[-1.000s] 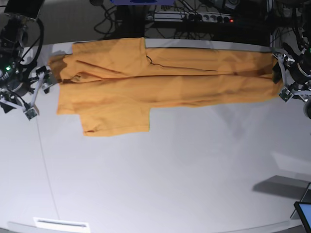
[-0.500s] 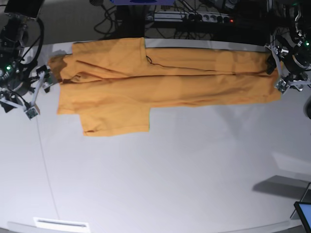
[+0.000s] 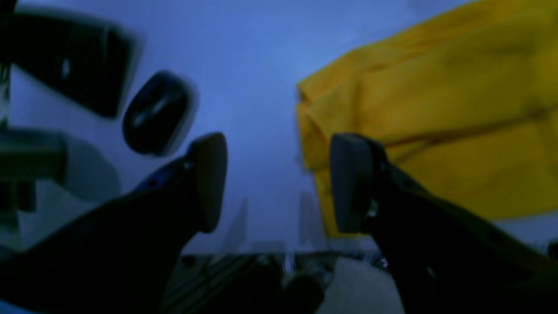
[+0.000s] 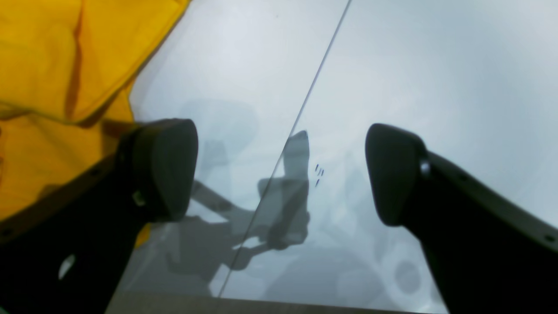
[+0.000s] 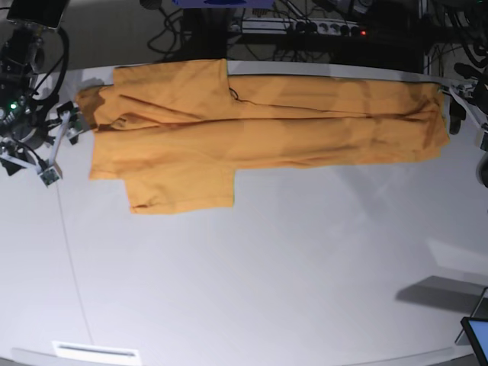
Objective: Fold the T-shirt properly
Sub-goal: 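Open both grippers and release the hem onto the shirt, then move both grippers inward and grasp the strip's two ends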
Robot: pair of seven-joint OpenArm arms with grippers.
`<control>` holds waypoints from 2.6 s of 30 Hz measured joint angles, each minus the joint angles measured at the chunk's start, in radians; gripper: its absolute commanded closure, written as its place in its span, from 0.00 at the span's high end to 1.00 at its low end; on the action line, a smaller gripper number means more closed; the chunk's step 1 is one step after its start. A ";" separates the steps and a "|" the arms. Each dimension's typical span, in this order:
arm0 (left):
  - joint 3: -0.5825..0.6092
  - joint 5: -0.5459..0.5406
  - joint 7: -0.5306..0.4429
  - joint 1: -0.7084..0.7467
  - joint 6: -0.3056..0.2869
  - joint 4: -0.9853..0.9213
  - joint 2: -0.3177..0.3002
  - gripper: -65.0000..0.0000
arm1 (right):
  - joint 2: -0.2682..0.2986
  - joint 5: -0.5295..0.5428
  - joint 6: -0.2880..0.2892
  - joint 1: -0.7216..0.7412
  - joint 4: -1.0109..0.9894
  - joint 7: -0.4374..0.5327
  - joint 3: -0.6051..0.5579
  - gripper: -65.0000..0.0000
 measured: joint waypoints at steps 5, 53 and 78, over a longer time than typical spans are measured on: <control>0.004 0.059 -0.024 -0.044 -0.010 0.006 0.042 0.36 | -0.002 -0.001 -0.001 0.003 0.022 -0.007 0.000 0.89; 0.180 0.369 -0.234 -0.079 0.003 -0.301 0.097 0.00 | -0.035 0.000 0.000 0.017 0.093 -0.002 -0.041 0.00; 0.130 0.368 -0.054 -0.074 -0.007 -0.031 0.170 0.00 | -0.095 0.001 0.000 -0.018 0.108 0.003 -0.258 0.00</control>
